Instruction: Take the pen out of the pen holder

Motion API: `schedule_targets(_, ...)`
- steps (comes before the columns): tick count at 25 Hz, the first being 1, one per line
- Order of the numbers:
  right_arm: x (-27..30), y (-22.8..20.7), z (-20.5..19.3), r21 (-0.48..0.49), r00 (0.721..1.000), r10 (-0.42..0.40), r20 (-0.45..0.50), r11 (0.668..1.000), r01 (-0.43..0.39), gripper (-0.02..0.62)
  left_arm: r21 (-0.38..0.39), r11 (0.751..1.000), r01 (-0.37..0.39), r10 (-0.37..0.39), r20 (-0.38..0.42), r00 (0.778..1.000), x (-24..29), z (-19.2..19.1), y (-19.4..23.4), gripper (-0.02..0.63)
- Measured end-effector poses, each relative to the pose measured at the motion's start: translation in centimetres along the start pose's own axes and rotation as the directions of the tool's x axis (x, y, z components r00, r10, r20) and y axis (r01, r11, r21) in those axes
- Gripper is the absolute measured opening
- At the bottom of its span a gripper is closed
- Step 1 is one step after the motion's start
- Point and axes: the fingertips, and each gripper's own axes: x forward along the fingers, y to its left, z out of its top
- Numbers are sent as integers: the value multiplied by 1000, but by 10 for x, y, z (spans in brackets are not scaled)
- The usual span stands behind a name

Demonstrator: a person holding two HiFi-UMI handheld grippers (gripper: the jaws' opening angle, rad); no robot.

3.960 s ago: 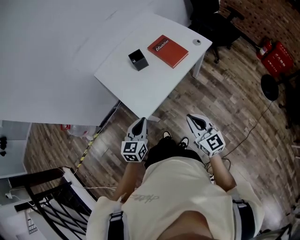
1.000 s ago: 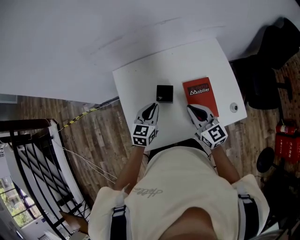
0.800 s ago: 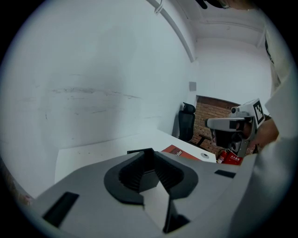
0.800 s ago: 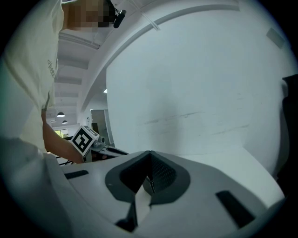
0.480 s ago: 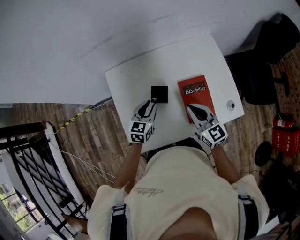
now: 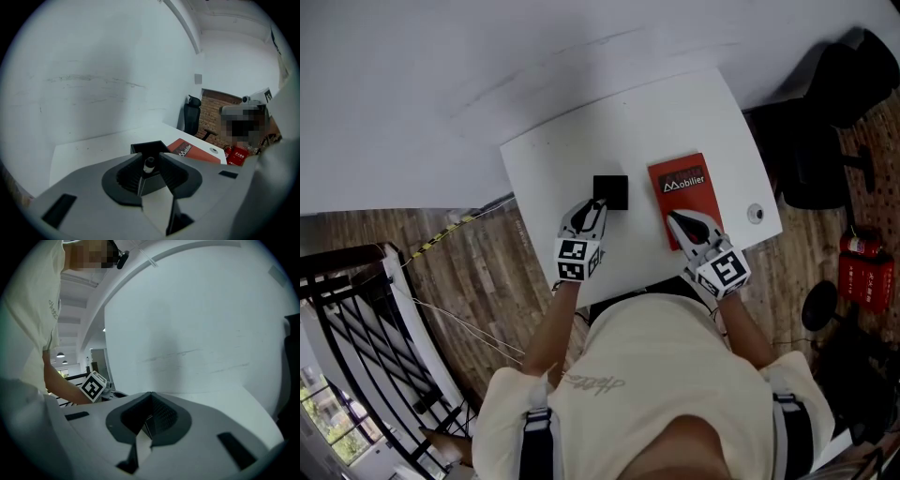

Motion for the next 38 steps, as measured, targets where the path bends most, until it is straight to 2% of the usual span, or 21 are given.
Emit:
schedule_targets(9,5,-6,1,7,1000,15,-7,1000,-15,6,11,1000,-23,24,-26,999,13,-7,4,110)
schedule_targets(15,6,-10,0,5,1000,20,-6,1000,-20,6,44,998,-46,47,-16,999,15,-7,2,89)
schedule_targets(21,5,-7,4,4,1000,20,0,1000,-20,6,34,998,-47,48,-11,999,14,-4,4,87)
schedule_targets(29,3,-2,6,-4,1000,20,9,1000,-20,6,29,999,-37,36,36,999,5,11,0,87)
schedule_targets(38,4,13,12,-21,999,31,24,999,-31,6,58,998,-35,30,94,995,-19,40,-5,87)
